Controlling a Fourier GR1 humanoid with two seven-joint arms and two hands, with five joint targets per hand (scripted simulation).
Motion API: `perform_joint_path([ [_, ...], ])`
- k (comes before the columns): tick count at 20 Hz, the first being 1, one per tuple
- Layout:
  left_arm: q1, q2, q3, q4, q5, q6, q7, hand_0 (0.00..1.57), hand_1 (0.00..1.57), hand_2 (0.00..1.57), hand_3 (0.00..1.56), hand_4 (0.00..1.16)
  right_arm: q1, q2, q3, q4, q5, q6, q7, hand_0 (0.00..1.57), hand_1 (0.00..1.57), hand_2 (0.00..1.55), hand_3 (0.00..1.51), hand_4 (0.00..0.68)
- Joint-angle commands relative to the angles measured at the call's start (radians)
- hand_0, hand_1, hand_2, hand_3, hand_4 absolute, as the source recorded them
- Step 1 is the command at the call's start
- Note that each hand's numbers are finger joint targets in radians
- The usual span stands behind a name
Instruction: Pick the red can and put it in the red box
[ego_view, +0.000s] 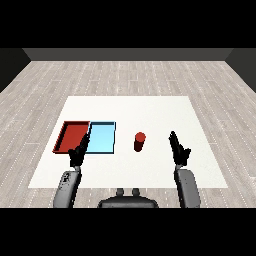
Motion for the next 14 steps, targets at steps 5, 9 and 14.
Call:
perform_joint_path([
  [5, -0.019, -0.024, 0.019, -0.025, 0.001, -0.021, -0.032, 0.00, 0.00, 0.00, 0.00, 0.00, 0.056, -0.082, -0.079, -0.039, -0.089, 0.122, -0.026, 0.00, 0.00, 0.00, 0.00, 0.000],
  [9, -0.041, -0.055, 0.060, -0.150, 0.086, -0.048, -0.303, 0.00, 0.00, 0.00, 0.00, 0.00, 0.060, -0.082, -0.093, -0.097, -0.160, 0.208, -0.255, 0.00, 0.00, 0.00, 0.00, 0.000],
  [14, -0.041, -0.059, 0.080, -0.048, 0.090, -0.084, -0.447, 0.00, 0.00, 0.00, 0.00, 0.00, 0.059, -0.099, -0.132, -0.069, -0.217, 0.275, -0.304, 0.00, 0.00, 0.00, 0.00, 0.000],
])
